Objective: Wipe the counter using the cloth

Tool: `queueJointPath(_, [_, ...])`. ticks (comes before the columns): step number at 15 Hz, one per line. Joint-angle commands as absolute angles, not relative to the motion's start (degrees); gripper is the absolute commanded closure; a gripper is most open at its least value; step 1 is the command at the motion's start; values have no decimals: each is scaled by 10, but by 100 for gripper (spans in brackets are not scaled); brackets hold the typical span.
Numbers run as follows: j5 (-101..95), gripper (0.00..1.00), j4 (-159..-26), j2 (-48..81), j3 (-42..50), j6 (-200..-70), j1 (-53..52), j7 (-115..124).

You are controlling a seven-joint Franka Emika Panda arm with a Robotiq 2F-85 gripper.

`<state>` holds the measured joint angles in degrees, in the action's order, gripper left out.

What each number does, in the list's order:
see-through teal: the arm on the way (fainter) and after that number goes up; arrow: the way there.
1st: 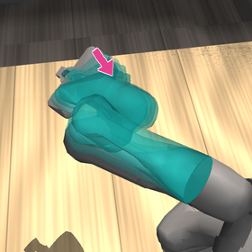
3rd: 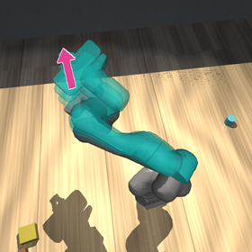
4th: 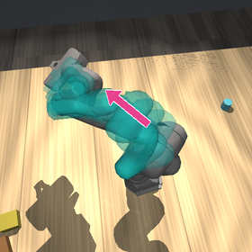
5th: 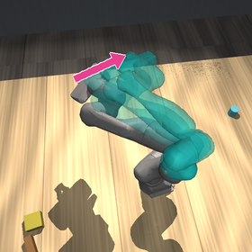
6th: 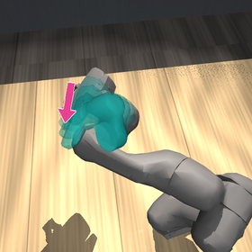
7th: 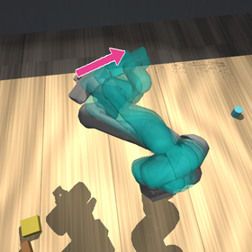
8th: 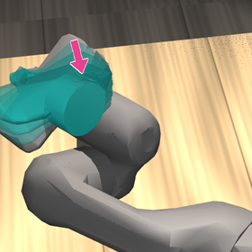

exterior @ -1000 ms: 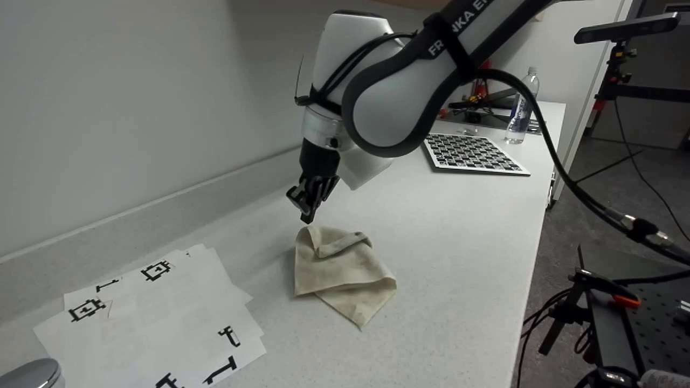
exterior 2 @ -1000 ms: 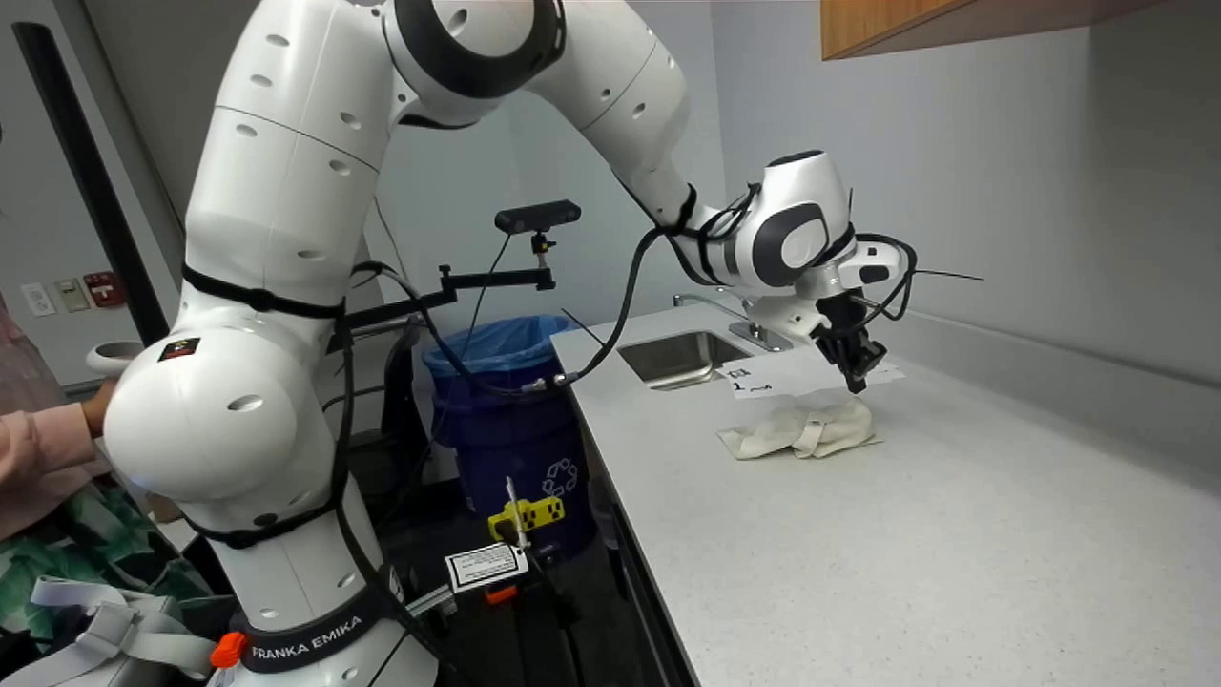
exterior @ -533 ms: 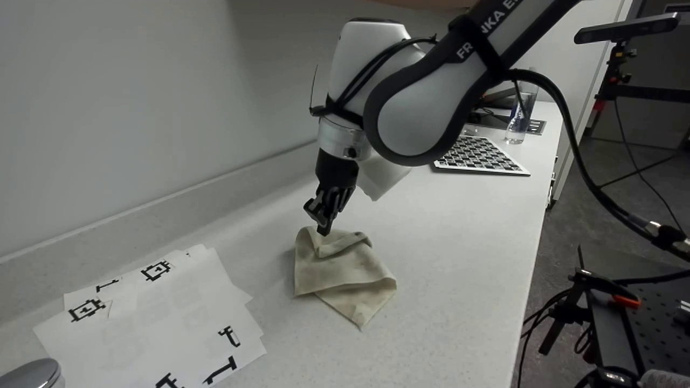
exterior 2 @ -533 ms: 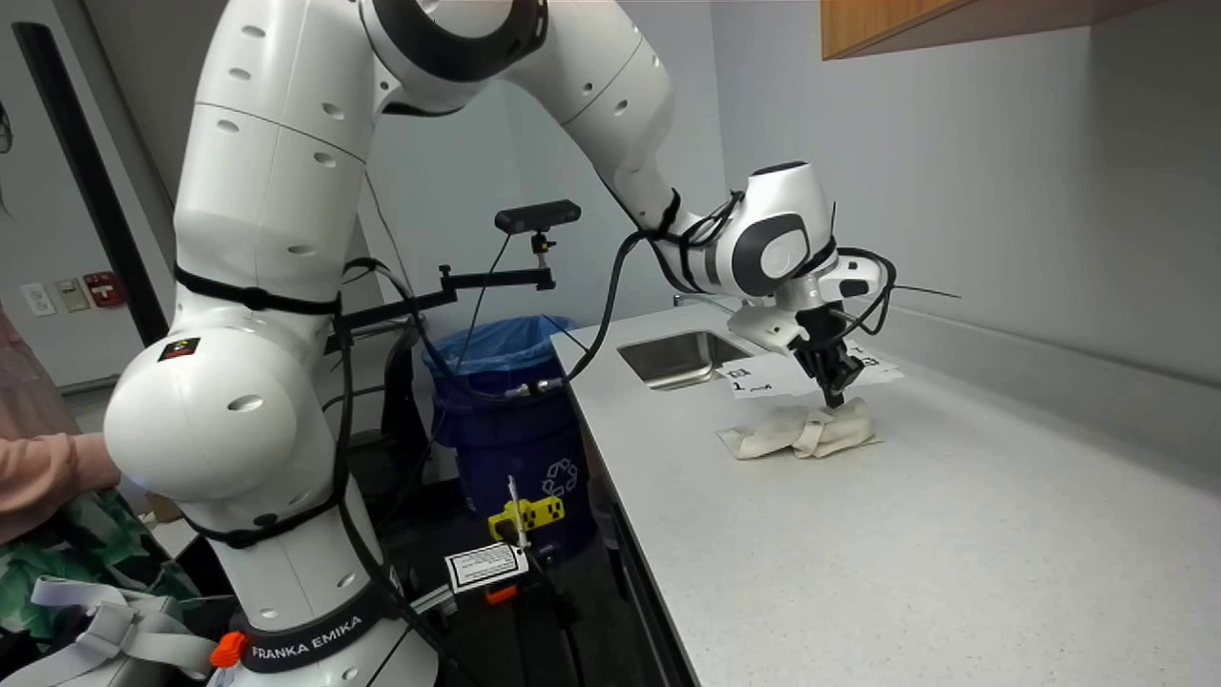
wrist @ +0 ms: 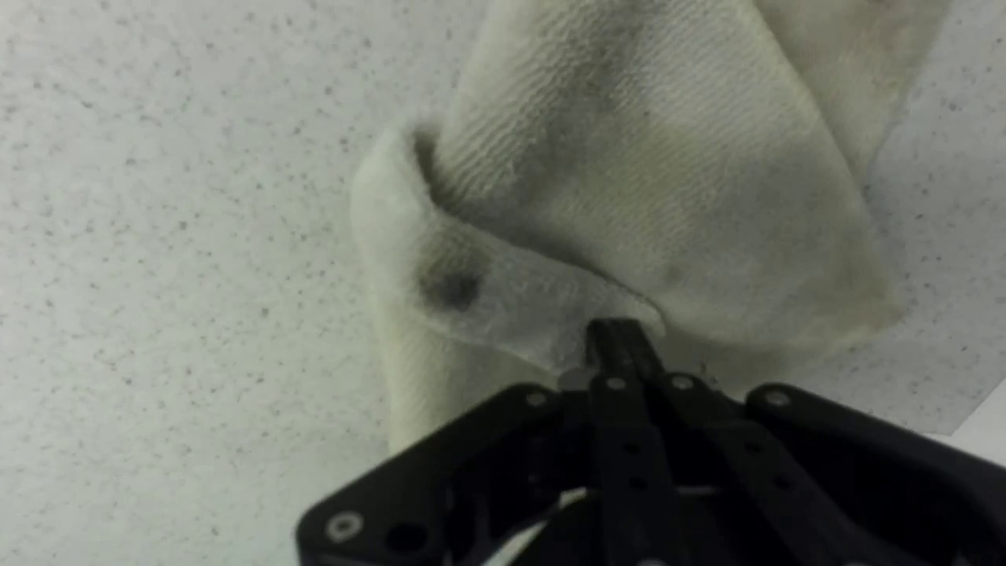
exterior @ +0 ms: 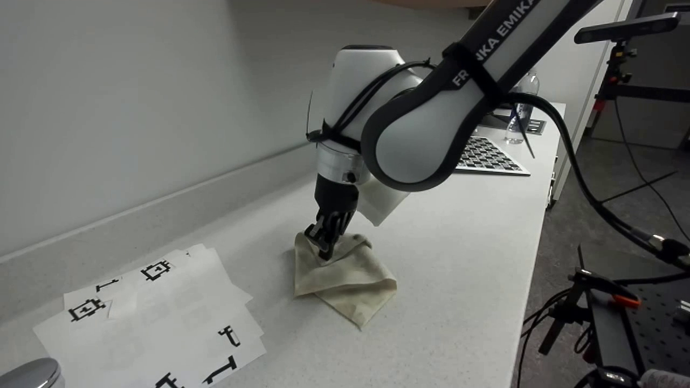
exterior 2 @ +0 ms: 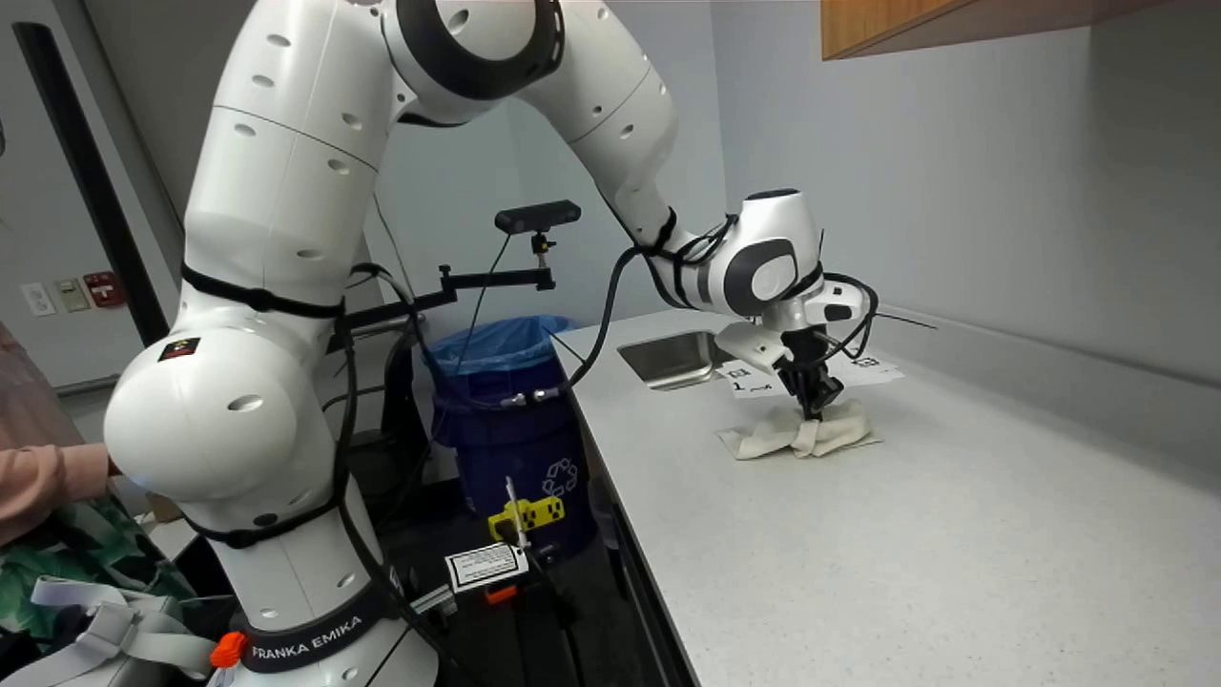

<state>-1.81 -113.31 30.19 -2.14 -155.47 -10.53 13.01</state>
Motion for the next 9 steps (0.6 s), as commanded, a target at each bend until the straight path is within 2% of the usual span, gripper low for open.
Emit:
queueJointPath(1, [2,100,-1134,312,-35,-1547,-97,112])
queueJointPath(9, [24,100,-1192,301,-38,-1567,-85,111])
